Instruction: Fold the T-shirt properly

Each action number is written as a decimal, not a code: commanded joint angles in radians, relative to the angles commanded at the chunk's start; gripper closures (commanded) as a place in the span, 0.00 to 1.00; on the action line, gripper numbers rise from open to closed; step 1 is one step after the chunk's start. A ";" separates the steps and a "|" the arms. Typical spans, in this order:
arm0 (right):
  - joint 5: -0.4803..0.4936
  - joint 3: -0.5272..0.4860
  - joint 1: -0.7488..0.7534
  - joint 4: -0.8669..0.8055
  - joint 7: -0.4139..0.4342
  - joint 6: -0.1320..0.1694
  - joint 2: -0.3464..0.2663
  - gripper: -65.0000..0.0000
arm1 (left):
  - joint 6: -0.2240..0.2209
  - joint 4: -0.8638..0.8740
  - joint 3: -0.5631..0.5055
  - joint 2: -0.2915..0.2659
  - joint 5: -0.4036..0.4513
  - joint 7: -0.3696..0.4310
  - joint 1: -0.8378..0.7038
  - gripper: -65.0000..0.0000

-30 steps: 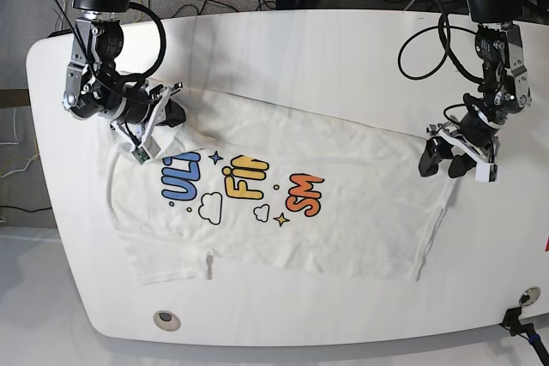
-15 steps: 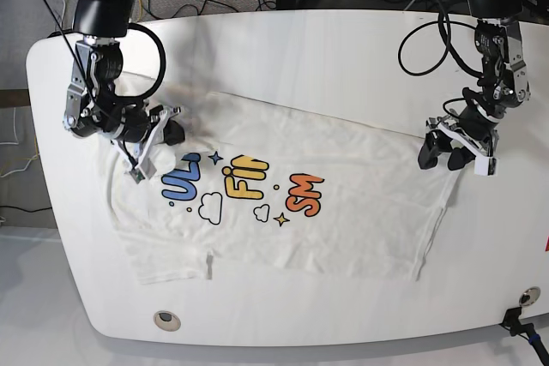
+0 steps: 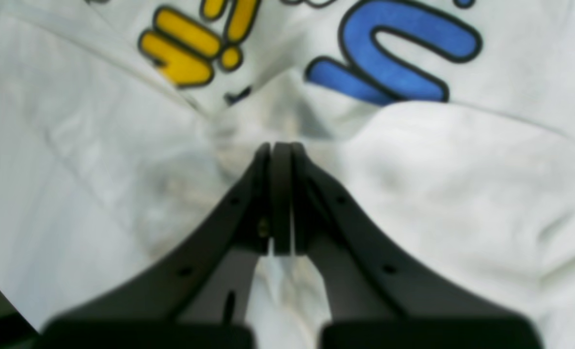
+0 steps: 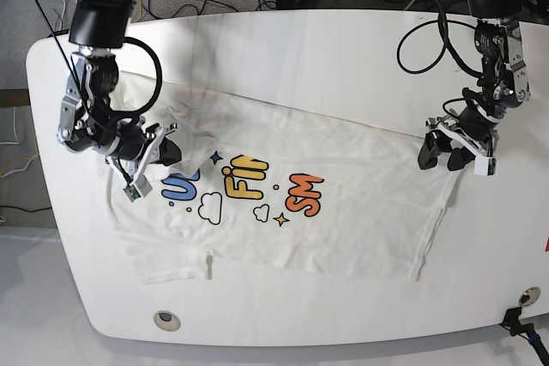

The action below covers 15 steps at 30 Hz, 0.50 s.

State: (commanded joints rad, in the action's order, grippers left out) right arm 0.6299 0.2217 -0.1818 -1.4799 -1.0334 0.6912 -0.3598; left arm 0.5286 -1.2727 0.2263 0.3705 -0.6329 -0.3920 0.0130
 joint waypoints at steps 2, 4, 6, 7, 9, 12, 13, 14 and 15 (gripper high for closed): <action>0.000 0.000 0.043 -0.060 0.000 0.000 -0.008 1.00 | 0.002 -0.020 0.000 0.003 0.000 0.000 0.000 0.34; -0.002 0.002 0.089 -0.104 0.000 0.000 -0.009 0.95 | 0.002 -0.057 0.002 0.003 0.000 0.000 0.000 0.34; -0.002 0.003 0.138 -0.135 0.005 0.000 -0.009 0.83 | 0.002 -0.092 0.002 0.005 0.000 0.000 -0.011 0.34; -0.002 0.003 0.158 -0.149 0.006 0.000 -0.009 0.80 | 0.002 -0.114 0.002 0.005 0.000 0.000 -0.017 0.34; -0.002 0.005 0.186 -0.155 0.008 0.000 -0.009 0.83 | 0.002 -0.157 0.002 0.005 0.000 0.000 -0.023 0.34; -0.003 0.005 0.221 -0.149 0.043 0.000 -0.008 0.98 | 0.002 -0.184 0.000 0.003 0.002 0.000 -0.034 0.34; -0.003 0.003 0.227 -0.149 0.052 0.000 -0.008 1.00 | 0.002 -0.184 0.000 0.003 0.002 0.000 -0.037 0.34; -0.003 0.002 0.229 -0.149 0.052 0.000 -0.008 1.00 | 0.002 -0.183 0.000 0.003 0.003 0.000 -0.035 0.34; -0.003 0.002 0.230 -0.149 0.052 0.000 -0.008 1.00 | 0.002 -0.180 0.000 0.003 0.006 0.000 -0.035 0.34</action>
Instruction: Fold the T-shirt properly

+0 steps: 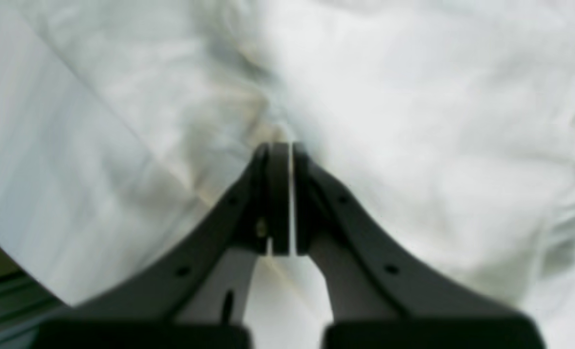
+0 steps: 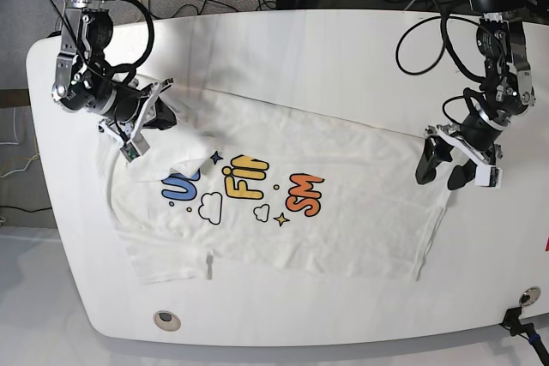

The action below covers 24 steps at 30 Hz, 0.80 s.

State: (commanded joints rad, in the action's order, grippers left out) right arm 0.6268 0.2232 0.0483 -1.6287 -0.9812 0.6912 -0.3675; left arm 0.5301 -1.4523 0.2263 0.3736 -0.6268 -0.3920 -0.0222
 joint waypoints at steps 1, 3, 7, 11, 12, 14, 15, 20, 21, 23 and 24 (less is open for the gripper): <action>0.000 0.000 0.000 0.002 0.000 0.000 0.000 0.98 | 0.000 0.002 0.000 0.000 0.009 0.000 0.000 0.34; 0.000 0.002 0.000 0.002 0.002 0.000 0.000 0.89 | 0.000 0.002 -0.009 -0.002 0.054 0.000 0.000 0.33; 0.000 0.002 0.000 0.015 0.002 0.000 0.003 0.63 | 0.000 0.017 -0.021 -0.002 0.087 0.000 -0.002 0.27; 0.000 0.002 -0.005 0.103 0.046 0.000 0.003 0.62 | 0.000 0.060 0.028 0.002 0.087 0.000 -0.002 0.27; 0.000 0.002 -0.005 0.117 0.060 0.000 0.002 0.67 | 0.000 0.066 0.035 0.002 0.087 0.000 -0.002 0.27; 0.000 0.002 -0.005 0.150 0.063 0.000 0.000 0.84 | 0.000 0.068 0.037 0.002 0.087 0.000 -0.002 0.27; 0.000 0.002 -0.006 0.163 0.064 0.000 0.000 0.95 | 0.000 0.066 0.037 0.003 0.087 0.000 -0.002 0.27; 0.000 0.000 -0.012 0.172 0.069 0.000 -0.002 1.00 | 0.000 0.066 0.043 0.003 0.087 0.000 -0.011 0.27; 0.000 0.000 -0.012 0.172 0.069 0.000 -0.002 1.00 | 0.000 0.066 0.060 0.003 0.087 0.000 -0.012 0.27; 0.000 0.000 -0.012 0.172 0.069 0.000 -0.002 1.00 | 0.000 0.066 0.094 0.003 0.087 0.000 -0.014 0.27; 0.000 0.000 -0.012 0.172 0.069 0.000 -0.002 1.00 | 0.000 0.066 0.107 0.002 0.087 0.000 -0.014 0.27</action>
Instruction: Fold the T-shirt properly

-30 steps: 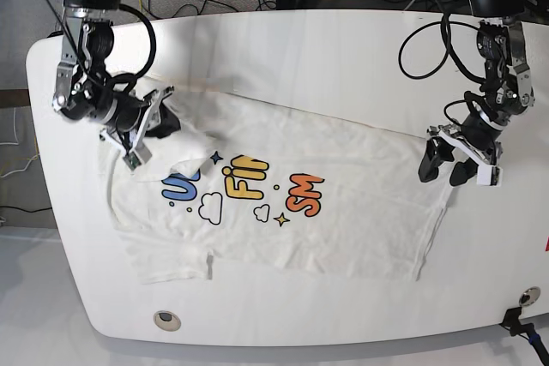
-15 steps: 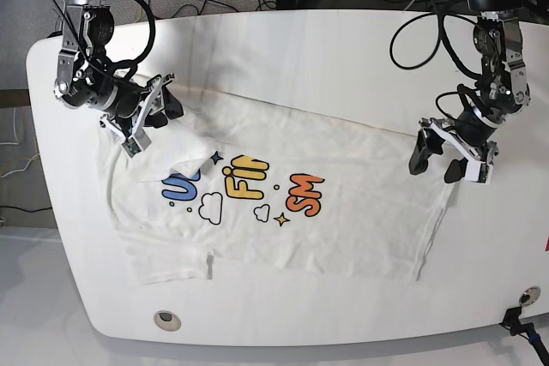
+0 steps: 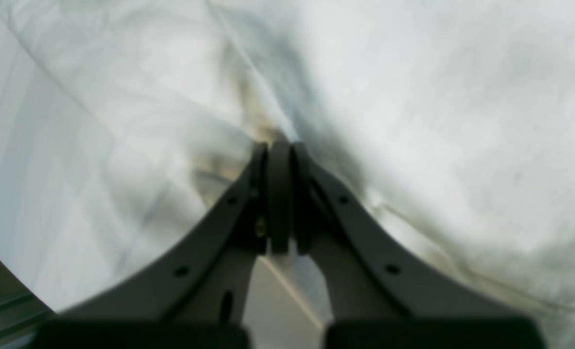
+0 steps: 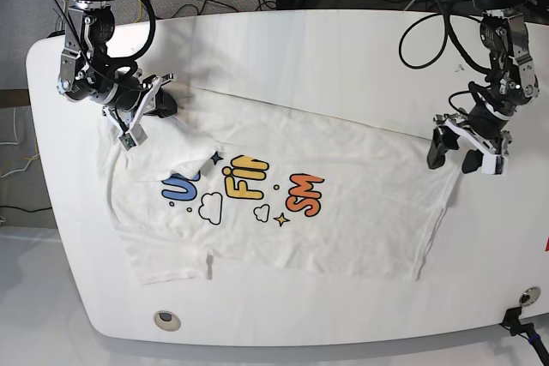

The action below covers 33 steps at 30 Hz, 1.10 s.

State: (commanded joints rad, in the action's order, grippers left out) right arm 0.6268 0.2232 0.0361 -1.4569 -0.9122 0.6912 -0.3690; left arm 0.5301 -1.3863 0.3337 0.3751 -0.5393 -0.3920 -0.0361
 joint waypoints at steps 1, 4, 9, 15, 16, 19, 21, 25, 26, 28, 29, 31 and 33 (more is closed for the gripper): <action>0.000 0.000 0.000 0.000 0.000 0.000 0.000 1.00 | 0.000 0.002 0.014 0.000 0.000 0.000 0.000 0.27; 0.000 0.000 0.000 0.000 0.000 0.000 0.000 1.00 | -0.002 0.048 0.017 0.000 0.000 0.000 0.008 0.27; 0.000 -0.002 0.000 0.000 0.000 0.000 0.003 1.00 | -0.002 0.152 0.017 -0.002 -0.002 0.000 0.048 0.27; 0.000 -0.002 0.002 0.000 0.000 0.000 0.002 1.00 | -0.002 0.250 0.018 -0.005 -0.002 0.000 0.087 0.27; 0.000 -0.002 0.002 0.000 0.000 0.000 0.002 1.00 | -0.002 0.272 0.018 -0.005 -0.002 0.000 0.100 0.27; 0.000 -0.002 0.002 0.000 0.000 0.000 0.002 1.00 | -0.002 0.316 0.014 -0.006 -0.002 0.000 0.120 0.27; 0.000 -0.002 0.002 0.000 0.000 0.000 0.005 1.00 | -0.002 0.333 0.012 -0.006 0.000 0.000 0.130 0.27; 0.000 -0.002 0.002 0.000 0.000 0.000 0.008 1.00 | -0.002 0.341 -0.011 -0.025 0.000 0.000 0.133 0.27; 0.000 -0.002 0.002 0.000 0.000 0.000 0.008 1.00 | -0.002 0.341 -0.026 -0.025 0.000 0.000 0.133 0.27; 0.000 -0.002 0.002 0.000 0.000 0.000 0.008 1.00 | -0.002 0.341 -0.044 -0.026 0.000 0.000 0.133 0.27; 0.000 -0.002 0.002 0.000 0.000 0.000 0.008 1.00 | -0.002 0.341 -0.057 -0.026 0.000 0.000 0.133 0.27; 0.000 -0.002 0.002 0.000 0.000 0.000 0.008 1.00 | -0.002 0.341 -0.086 -0.026 0.000 0.000 0.130 0.27; 0.000 -0.002 0.002 0.000 0.000 0.000 0.008 1.00 | -0.002 0.341 -0.091 -0.026 0.000 0.000 0.127 0.27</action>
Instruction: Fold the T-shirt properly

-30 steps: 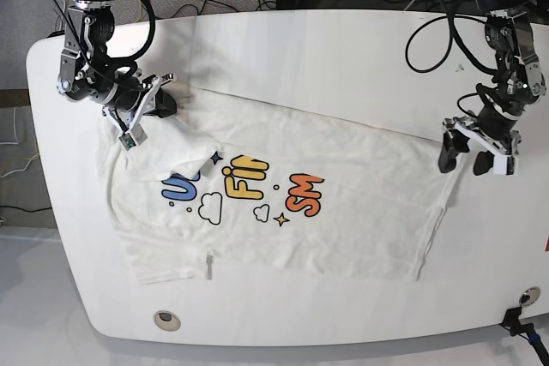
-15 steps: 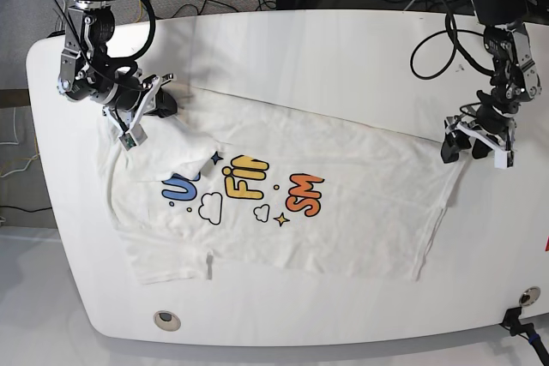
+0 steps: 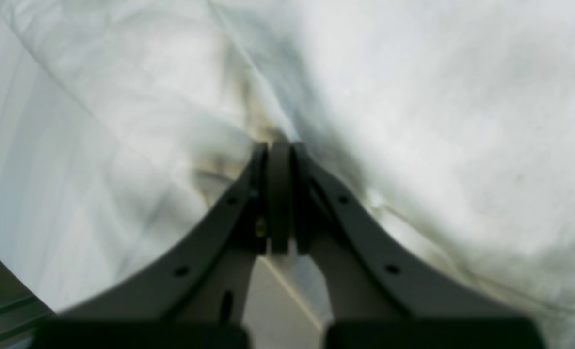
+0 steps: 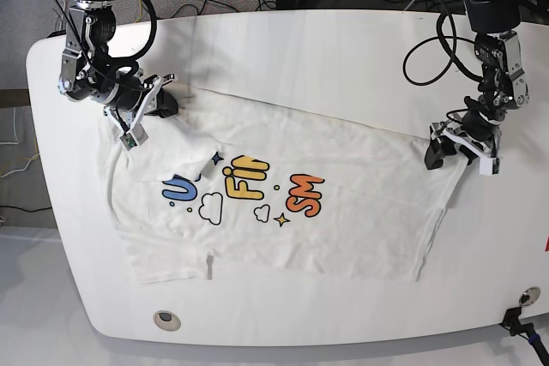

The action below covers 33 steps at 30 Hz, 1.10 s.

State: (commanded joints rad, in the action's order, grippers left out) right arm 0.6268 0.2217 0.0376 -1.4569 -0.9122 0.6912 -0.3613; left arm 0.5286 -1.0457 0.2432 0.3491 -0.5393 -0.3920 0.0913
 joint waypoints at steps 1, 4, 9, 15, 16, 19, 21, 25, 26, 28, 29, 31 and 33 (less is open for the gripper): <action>0.000 0.000 0.000 0.000 0.000 0.000 0.000 1.00 | 0.000 0.000 0.002 0.000 0.000 0.000 0.000 0.27; 0.000 0.000 0.002 0.000 0.000 0.000 -0.002 1.00 | 0.000 -0.003 0.005 0.000 -0.002 0.000 -0.002 0.27; 0.000 0.000 0.002 0.000 0.000 0.000 -0.002 1.00 | 0.000 -0.005 0.006 0.003 -0.002 0.000 -0.003 0.56; 0.000 0.000 0.003 0.000 0.000 0.002 0.000 1.00 | 0.000 -0.006 0.008 0.003 -0.005 0.000 -0.002 0.87; 0.000 0.000 0.003 0.000 0.000 0.002 -0.002 1.00 | 0.000 -0.006 0.011 0.003 -0.005 0.000 -0.002 0.87; 0.000 0.000 0.003 0.000 0.000 0.002 -0.003 1.00 | 0.000 -0.006 0.058 0.000 -0.005 0.000 -0.005 0.87; 0.000 0.000 0.003 0.000 0.000 0.002 -0.005 1.00 | 0.000 -0.018 0.089 0.000 -0.005 0.000 -0.023 0.87; 0.000 0.000 0.005 0.000 0.000 0.002 -0.006 1.00 | 0.000 -0.075 0.107 0.000 -0.005 -0.005 -0.068 0.87; 0.000 0.000 0.005 0.000 -0.003 0.002 -0.006 1.00 | 0.000 -0.092 0.109 0.000 -0.005 -0.005 -0.089 0.87; 0.000 0.000 0.025 -0.006 -0.005 0.002 -0.008 1.00 | 0.000 -0.140 0.109 0.000 -0.006 -0.005 -0.132 0.87; 0.002 0.000 0.034 -0.008 -0.005 0.002 -0.008 1.00 | 0.000 -0.166 0.109 -0.002 -0.006 -0.006 -0.157 0.87; 0.002 0.000 0.052 -0.023 -0.005 0.002 -0.008 1.00 | 0.000 -0.207 0.109 -0.012 -0.006 -0.006 -0.195 0.87; 0.002 0.000 0.086 -0.048 -0.005 0.002 -0.008 1.00 | 0.000 -0.250 0.110 -0.029 -0.006 -0.006 -0.238 0.87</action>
State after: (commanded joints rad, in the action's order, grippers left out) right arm 0.6283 0.2217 0.1235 -1.5044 -0.9168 0.6928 -0.3690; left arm 0.5286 -1.2958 0.3537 0.3199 -0.5455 -0.3982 -0.1465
